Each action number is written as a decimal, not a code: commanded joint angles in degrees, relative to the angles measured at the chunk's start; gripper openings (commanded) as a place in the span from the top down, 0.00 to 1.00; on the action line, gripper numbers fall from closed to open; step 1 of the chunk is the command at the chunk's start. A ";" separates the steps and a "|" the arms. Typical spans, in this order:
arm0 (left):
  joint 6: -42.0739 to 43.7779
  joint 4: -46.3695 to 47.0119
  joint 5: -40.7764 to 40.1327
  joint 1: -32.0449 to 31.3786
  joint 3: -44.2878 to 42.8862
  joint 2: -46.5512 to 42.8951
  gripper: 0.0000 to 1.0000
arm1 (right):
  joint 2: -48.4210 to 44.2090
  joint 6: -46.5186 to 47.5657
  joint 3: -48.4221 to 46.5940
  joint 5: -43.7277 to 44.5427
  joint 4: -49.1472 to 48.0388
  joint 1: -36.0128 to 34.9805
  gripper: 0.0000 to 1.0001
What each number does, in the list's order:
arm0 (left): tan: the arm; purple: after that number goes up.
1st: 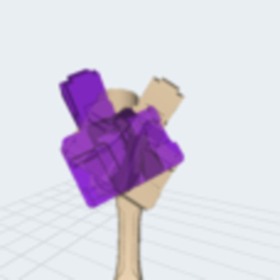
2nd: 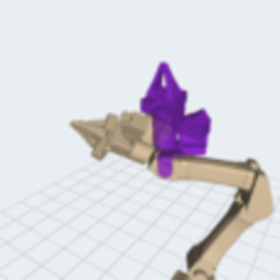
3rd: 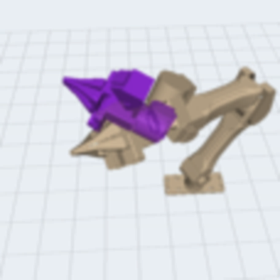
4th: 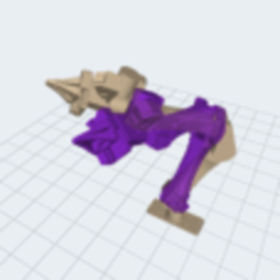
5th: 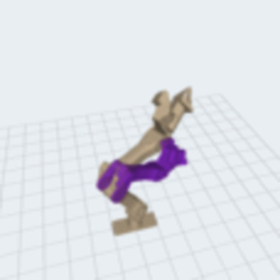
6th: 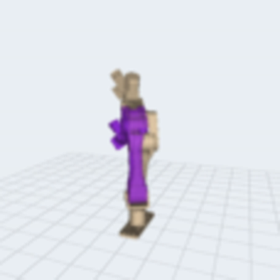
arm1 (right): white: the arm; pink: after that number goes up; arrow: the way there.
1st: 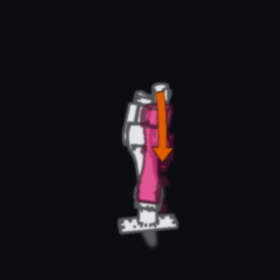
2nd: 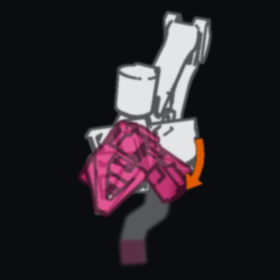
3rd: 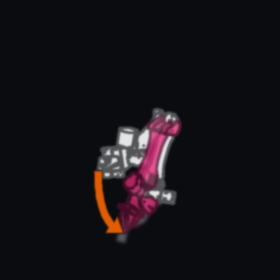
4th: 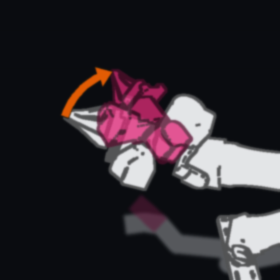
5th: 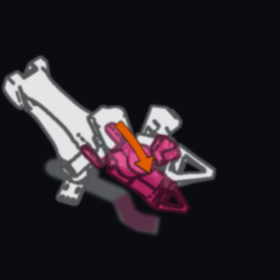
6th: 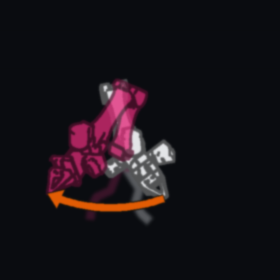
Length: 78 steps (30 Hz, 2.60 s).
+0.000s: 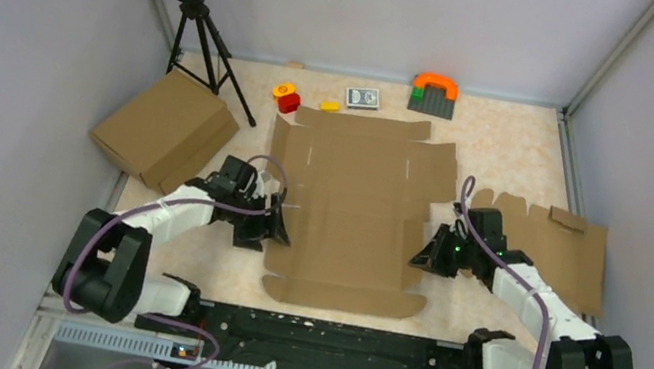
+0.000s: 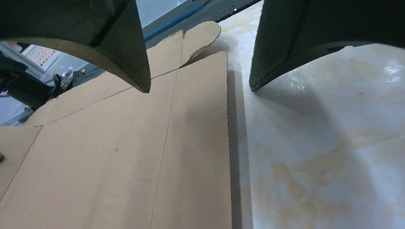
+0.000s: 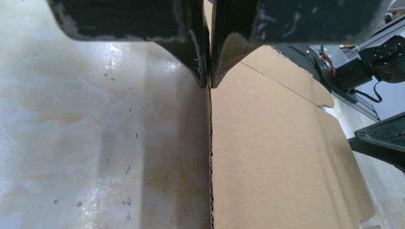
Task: Fold the paper box
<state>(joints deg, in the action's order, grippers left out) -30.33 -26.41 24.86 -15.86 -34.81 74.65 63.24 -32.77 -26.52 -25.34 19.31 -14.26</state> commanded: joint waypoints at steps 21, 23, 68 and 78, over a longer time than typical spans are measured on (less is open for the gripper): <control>6.22 -7.82 -8.62 -6.69 -17.42 4.62 1.00 | -11.44 -9.18 -0.71 -0.35 2.23 -12.84 0.97; 8.75 -9.50 -10.69 -7.87 -21.70 7.13 1.00 | -12.15 -10.61 -0.93 -0.41 0.48 -15.49 0.96; 44.36 6.20 -28.51 -10.11 -17.04 7.59 1.00 | -6.69 -12.29 -10.41 24.80 10.91 1.82 0.16; 43.84 5.87 -26.70 -10.14 -17.28 7.87 1.00 | -1.38 -17.80 -4.48 28.49 1.07 1.86 0.22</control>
<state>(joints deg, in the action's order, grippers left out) 13.30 -22.90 -3.46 -25.98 -51.94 84.12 60.20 -48.12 -31.83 1.19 26.96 -12.58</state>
